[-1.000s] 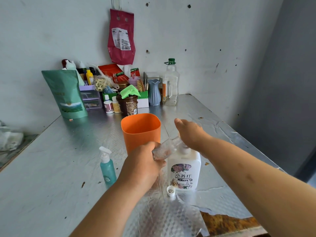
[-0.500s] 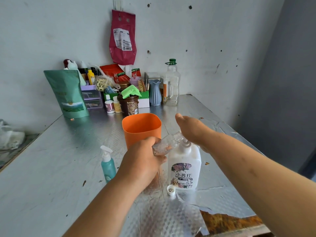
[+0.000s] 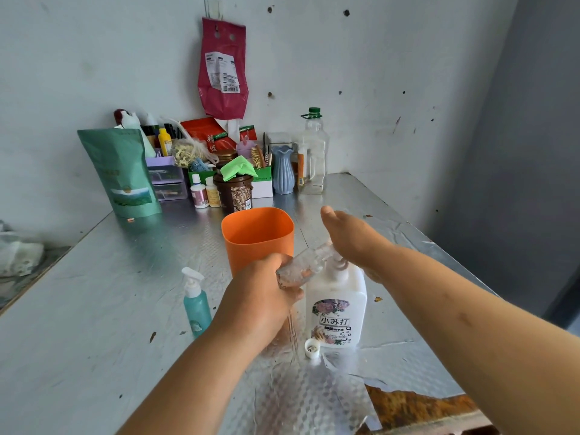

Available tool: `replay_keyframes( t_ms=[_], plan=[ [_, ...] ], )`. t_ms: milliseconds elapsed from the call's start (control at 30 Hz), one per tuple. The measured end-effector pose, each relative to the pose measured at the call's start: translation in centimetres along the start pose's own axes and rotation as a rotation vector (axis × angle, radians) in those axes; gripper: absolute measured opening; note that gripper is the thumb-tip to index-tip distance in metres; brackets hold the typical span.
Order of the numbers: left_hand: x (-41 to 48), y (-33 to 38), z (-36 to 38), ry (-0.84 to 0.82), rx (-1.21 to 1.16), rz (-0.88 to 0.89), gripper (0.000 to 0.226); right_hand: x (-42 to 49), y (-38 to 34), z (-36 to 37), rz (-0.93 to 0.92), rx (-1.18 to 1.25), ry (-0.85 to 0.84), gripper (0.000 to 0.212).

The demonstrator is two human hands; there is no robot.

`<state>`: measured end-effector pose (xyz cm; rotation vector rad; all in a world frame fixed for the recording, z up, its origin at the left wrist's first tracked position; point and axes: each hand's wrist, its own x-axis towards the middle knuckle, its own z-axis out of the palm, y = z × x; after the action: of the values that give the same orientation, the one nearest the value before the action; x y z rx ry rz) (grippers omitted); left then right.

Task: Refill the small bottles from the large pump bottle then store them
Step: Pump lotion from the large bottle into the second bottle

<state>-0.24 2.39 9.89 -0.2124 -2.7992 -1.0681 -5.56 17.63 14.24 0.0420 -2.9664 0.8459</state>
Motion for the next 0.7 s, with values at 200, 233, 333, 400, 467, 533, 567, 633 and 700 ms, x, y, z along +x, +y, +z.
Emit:
replay_keyframes(
  t_ms=[200,233,333,400,467,533,567,633,700],
  plan=[
    [0.2,0.2,-0.4,-0.008,-0.019,0.012,0.033,0.3,-0.1,-0.2,0.012,-0.023,-0.008,0.047],
    [0.2,0.2,-0.4,-0.008,-0.023,0.01,0.033,0.4,-0.1,-0.1,0.019,-0.023,-0.012,0.047],
    [0.3,0.0,-0.3,-0.008,-0.026,-0.001,0.035,0.4,-0.1,0.0,0.039,0.017,0.001,0.042],
    [0.3,-0.1,-0.1,-0.007,-0.024,-0.004,0.037,0.5,0.1,0.2,0.073,0.055,0.018,0.029],
    [0.2,-0.2,0.0,-0.003,-0.023,-0.006,0.038,0.4,0.1,0.4,0.09,0.085,0.043,0.023],
    [0.2,-0.3,0.2,0.002,-0.021,-0.01,0.037,0.4,0.3,0.8,0.091,0.101,0.058,0.021],
    [0.2,-0.3,0.3,-0.001,-0.02,-0.014,0.036,0.3,0.4,0.9,0.099,0.103,0.05,0.023],
    [0.1,-0.4,0.5,-0.012,-0.026,-0.019,0.033,0.1,0.5,1.1,0.127,0.1,0.051,0.027],
    [0.1,-0.3,0.6,-0.024,-0.031,-0.023,0.033,0.0,0.5,1.2,0.141,0.117,0.09,0.028]
  ],
)
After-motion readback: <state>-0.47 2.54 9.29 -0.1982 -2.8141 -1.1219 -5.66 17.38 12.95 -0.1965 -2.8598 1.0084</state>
